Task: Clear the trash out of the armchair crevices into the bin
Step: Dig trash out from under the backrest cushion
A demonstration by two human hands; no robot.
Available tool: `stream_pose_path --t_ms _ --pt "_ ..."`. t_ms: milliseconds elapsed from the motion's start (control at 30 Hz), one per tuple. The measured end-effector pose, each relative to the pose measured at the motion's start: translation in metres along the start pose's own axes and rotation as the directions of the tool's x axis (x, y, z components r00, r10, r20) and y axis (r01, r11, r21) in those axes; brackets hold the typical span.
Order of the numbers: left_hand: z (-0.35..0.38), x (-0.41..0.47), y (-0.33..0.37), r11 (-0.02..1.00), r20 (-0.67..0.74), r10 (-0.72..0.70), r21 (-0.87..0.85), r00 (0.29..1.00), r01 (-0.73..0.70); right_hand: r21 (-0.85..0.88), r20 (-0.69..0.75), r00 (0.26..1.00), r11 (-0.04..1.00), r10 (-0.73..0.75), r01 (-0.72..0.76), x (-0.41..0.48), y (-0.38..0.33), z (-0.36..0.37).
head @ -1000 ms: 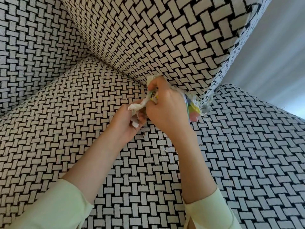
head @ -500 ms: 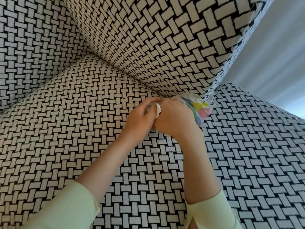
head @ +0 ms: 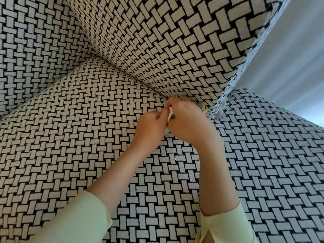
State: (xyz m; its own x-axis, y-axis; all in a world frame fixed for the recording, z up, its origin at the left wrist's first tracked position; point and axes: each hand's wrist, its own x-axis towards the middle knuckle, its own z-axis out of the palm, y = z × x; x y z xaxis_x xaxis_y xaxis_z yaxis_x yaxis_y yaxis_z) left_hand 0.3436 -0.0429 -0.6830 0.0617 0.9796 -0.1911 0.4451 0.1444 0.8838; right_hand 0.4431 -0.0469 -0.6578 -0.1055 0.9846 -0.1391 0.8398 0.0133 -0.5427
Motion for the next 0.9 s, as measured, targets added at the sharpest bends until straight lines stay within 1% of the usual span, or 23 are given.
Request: stream_pose_path --t_ms 67,133,200,300,367,433,467,533,600,633,700,767,833,900 --pt "-0.001 0.002 -0.001 0.987 -0.029 -0.090 -0.136 0.996 0.085 -0.045 0.004 1.000 0.999 -0.007 0.007 0.000 -0.003 0.001" --pt "-0.002 0.002 -0.001 0.947 -0.029 -0.182 -0.274 0.983 0.167 -0.047 -0.050 0.998 0.998 -0.035 0.032 0.001 -0.007 0.005" --pt "-0.004 0.003 0.001 0.883 0.000 -0.222 -0.425 0.975 0.201 -0.054 -0.140 0.989 0.998 -0.044 0.037 0.005 -0.013 0.010" --pt "-0.006 0.003 0.003 0.821 0.026 -0.234 -0.531 0.972 0.212 -0.122 -0.200 0.979 0.992 -0.046 0.021 0.010 -0.016 0.023" --pt "-0.010 0.005 0.003 0.746 0.059 -0.304 -0.606 0.951 0.276 -0.147 -0.254 0.965 0.989 -0.063 0.026 0.012 -0.015 0.031" --pt "-0.016 0.006 0.003 0.640 0.120 -0.379 -0.682 0.918 0.353 -0.158 -0.366 0.928 0.987 -0.068 0.010 0.015 -0.016 0.040" --pt "-0.019 0.007 0.002 0.588 0.153 -0.389 -0.718 0.909 0.372 -0.147 -0.409 0.911 0.989 -0.058 -0.003 0.016 -0.017 0.044" --pt "-0.025 0.006 -0.001 0.518 0.217 -0.345 -0.767 0.913 0.378 -0.100 -0.415 0.909 0.995 -0.020 -0.024 0.018 -0.022 0.052" --pt "-0.029 0.004 0.000 0.488 0.273 -0.276 -0.786 0.922 0.379 -0.007 -0.387 0.921 0.999 0.043 -0.049 0.019 -0.026 0.055" --pt "-0.029 0.004 0.001 0.486 0.286 -0.258 -0.787 0.923 0.379 0.073 -0.381 0.922 0.996 0.077 -0.053 0.019 -0.028 0.056" --pt "-0.029 0.003 0.004 0.494 0.285 -0.247 -0.785 0.926 0.374 0.255 -0.387 0.914 0.967 0.121 -0.020 0.020 -0.029 0.057" --pt "-0.029 0.002 0.006 0.487 0.274 -0.257 -0.791 0.927 0.369 0.393 -0.464 0.878 0.915 0.115 0.088 0.018 -0.029 0.060" --pt "-0.029 0.000 0.008 0.524 0.258 -0.274 -0.768 0.926 0.369 0.476 -0.525 0.838 0.867 0.149 0.144 0.018 -0.030 0.063" --pt "-0.026 -0.003 0.008 0.581 0.220 -0.291 -0.733 0.931 0.355 0.507 -0.528 0.829 0.851 0.182 0.136 0.016 -0.030 0.064"
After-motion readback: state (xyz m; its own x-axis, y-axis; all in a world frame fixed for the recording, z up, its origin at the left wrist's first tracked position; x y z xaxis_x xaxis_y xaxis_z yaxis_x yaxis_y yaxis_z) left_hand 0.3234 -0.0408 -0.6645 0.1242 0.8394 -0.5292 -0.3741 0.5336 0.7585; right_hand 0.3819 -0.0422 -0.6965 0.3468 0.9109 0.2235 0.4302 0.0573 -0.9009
